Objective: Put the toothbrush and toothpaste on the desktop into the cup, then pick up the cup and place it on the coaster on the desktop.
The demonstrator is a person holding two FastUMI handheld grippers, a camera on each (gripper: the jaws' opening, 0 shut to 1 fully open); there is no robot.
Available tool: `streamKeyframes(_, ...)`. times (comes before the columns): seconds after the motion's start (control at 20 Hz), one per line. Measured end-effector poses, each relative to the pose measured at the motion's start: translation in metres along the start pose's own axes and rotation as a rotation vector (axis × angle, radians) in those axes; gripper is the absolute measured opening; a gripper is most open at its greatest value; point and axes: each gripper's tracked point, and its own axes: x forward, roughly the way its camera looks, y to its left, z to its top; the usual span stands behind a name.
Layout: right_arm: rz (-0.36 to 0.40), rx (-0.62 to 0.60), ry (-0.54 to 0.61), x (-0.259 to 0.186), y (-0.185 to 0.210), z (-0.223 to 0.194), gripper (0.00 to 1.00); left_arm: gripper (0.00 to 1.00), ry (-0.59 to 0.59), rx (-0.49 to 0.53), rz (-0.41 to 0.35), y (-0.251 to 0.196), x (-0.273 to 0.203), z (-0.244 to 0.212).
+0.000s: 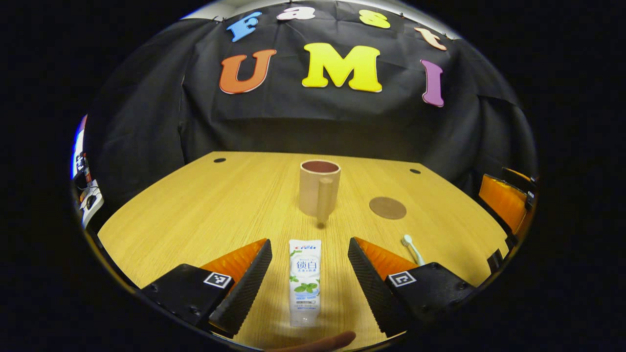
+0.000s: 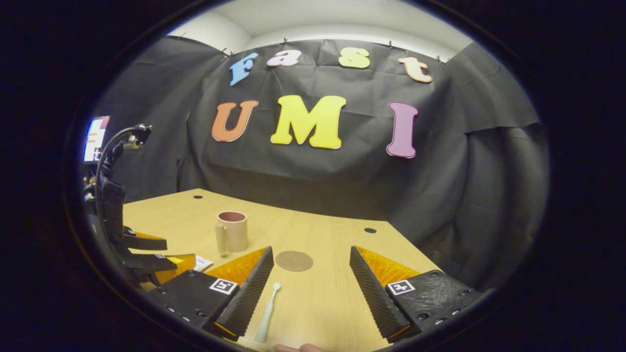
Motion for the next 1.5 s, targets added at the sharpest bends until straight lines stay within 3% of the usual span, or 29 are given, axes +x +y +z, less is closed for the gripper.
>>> streamKeyframes(0.15, 0.033, 0.014, 0.043, 0.003, 0.007, -0.013, 0.96, 1.00, 0.095, -0.027, 0.010, 0.002, 0.001, -0.025)
streamKeyframes(0.3, 0.057, 0.033, 0.073, 0.004, 0.011, -0.018, 0.95, 1.00, 0.132, -0.022, -0.033, -0.006, -0.003, -0.033)
streamKeyframes(0.6, 0.077, 0.029, 0.092, 0.008, 0.019, -0.024, 0.95, 0.98, 0.207, 0.010, -0.010, -0.001, -0.002, -0.052)
streamKeyframes(0.75, 0.094, 0.023, 0.099, 0.009, 0.024, -0.029, 0.95, 0.86, 0.202, 0.021, -0.004, 0.005, 0.000, -0.050)
streamKeyframes(0.8, 0.095, 0.020, 0.098, 0.009, 0.024, -0.029, 0.95, 0.87, 0.204, 0.029, 0.002, 0.007, 0.000, -0.050)
streamKeyframes(0.9, 0.099, 0.018, 0.096, 0.010, 0.025, -0.029, 0.95, 0.69, 0.205, 0.031, 0.006, 0.009, 0.000, -0.051)
streamKeyframes(1.05, 0.114, 0.027, 0.109, 0.012, 0.032, -0.032, 0.95, 0.52, 0.200, 0.034, -0.005, 0.011, 0.000, -0.050)
streamKeyframes(1.1, 0.115, 0.026, 0.109, 0.012, 0.033, -0.032, 0.95, 0.55, 0.197, 0.038, -0.011, 0.010, 0.000, -0.050)
streamKeyframes(1.15, 0.113, 0.022, 0.113, 0.012, 0.033, -0.034, 0.95, 0.48, 0.192, 0.039, -0.017, 0.010, 0.001, -0.050)
streamKeyframes(1.5, 0.091, 0.005, 0.159, 0.028, 0.032, -0.051, 0.95, 0.41, 0.085, -0.007, -0.075, 0.005, 0.003, -0.042)
